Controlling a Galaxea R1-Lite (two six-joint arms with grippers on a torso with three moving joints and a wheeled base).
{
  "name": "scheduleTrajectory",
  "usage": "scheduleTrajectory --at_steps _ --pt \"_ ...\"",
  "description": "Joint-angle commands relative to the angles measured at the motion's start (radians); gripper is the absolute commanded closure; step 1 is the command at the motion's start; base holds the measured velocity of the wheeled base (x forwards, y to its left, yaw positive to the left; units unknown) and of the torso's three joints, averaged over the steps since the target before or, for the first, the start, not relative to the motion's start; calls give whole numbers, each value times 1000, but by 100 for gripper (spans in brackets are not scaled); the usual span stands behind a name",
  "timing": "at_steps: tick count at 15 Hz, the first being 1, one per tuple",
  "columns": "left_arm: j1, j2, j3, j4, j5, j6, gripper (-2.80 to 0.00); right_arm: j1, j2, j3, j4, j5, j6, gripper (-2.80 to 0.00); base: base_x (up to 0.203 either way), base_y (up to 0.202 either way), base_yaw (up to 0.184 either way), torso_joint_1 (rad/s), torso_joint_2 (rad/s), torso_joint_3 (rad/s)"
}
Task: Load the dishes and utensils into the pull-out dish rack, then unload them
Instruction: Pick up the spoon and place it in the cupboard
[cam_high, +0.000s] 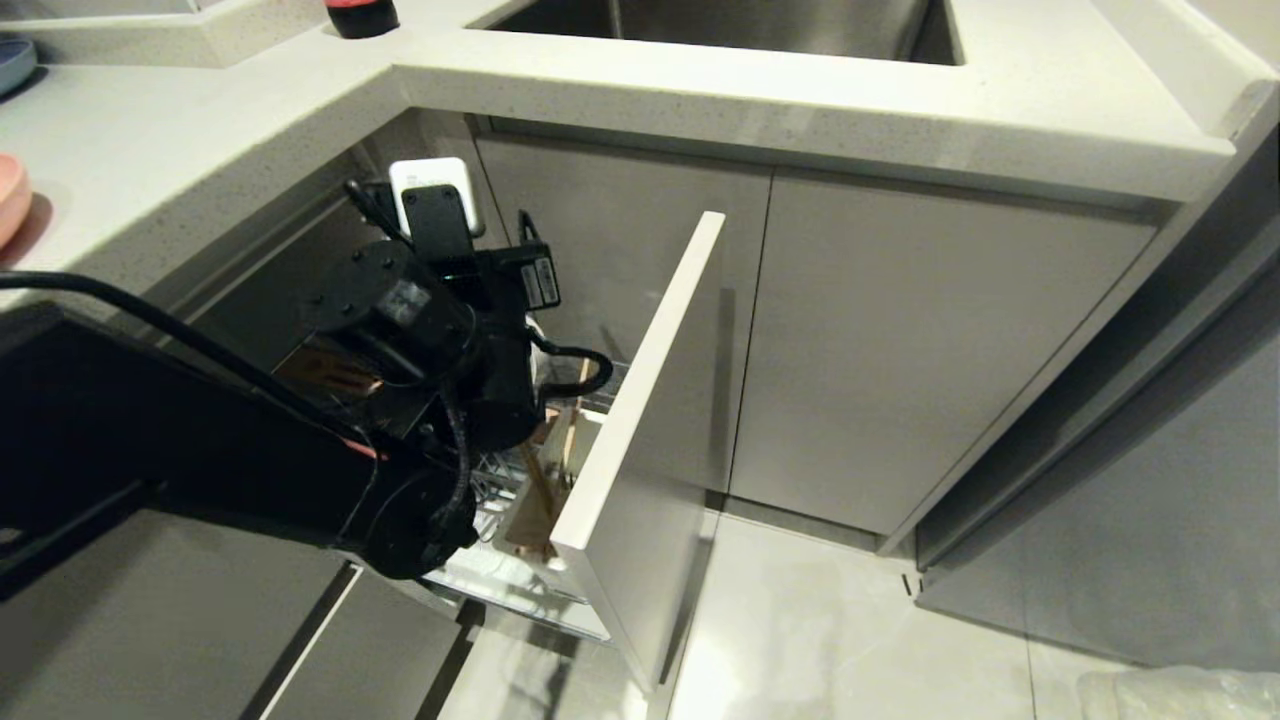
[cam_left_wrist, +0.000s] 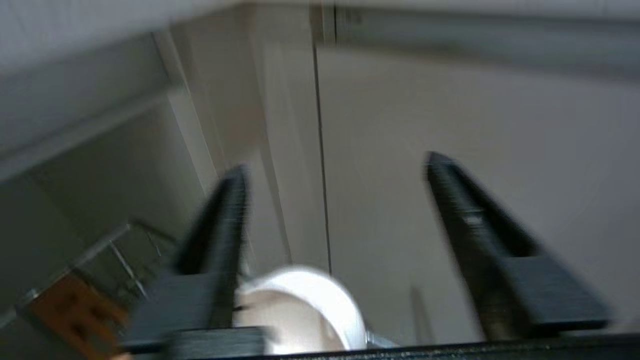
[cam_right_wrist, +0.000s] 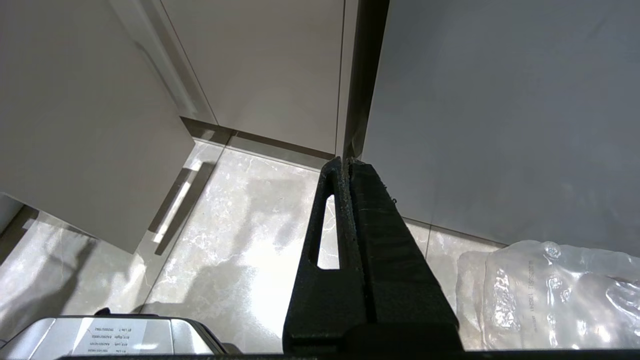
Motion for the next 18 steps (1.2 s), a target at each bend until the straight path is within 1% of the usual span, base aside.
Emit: scheduleTrajectory --at_steps 1,3,5,7,9,10,12,13,14,15,18 --pt "0 -40 -48 54 5 2 0 -1 -1 0 0 0 -1 0 0 0 0 0 0 0" --pt "-1 -55 -108 152 6 -2 0 0 -1 0 0 0 -1 0 0 0 0 0 0 0" --pt "-1 -60 -169 290 8 -11 0 0 -1 0 0 0 -1 0 0 0 0 0 0 0" --pt "-1 -61 -238 483 10 -64 0 0 -1 0 0 0 -1 0 0 0 0 0 0 0" --pt "-2 -64 -318 793 10 -187 0 0 -1 0 0 0 -1 0 0 0 0 0 0 0" --pt "-3 -65 -361 957 7 -266 0 0 -1 0 0 0 -1 0 0 0 0 0 0 0" --pt "-6 -58 -448 1261 -20 -451 0 0 -1 0 0 0 -1 0 0 0 0 0 0 0" --pt "-5 -47 -491 1381 -49 -539 0 0 -1 0 0 0 -1 0 0 0 0 0 0 0" --pt "-2 -30 -529 1465 -88 -610 0 0 1 0 0 0 -1 0 0 0 0 0 0 0" --pt "7 -8 -542 1495 -115 -636 0 0 -1 0 0 0 -1 0 0 0 0 0 0 0" --pt "19 27 -546 1500 -141 -662 0 0 0 0 0 0 -1 0 0 0 0 9 1 0"
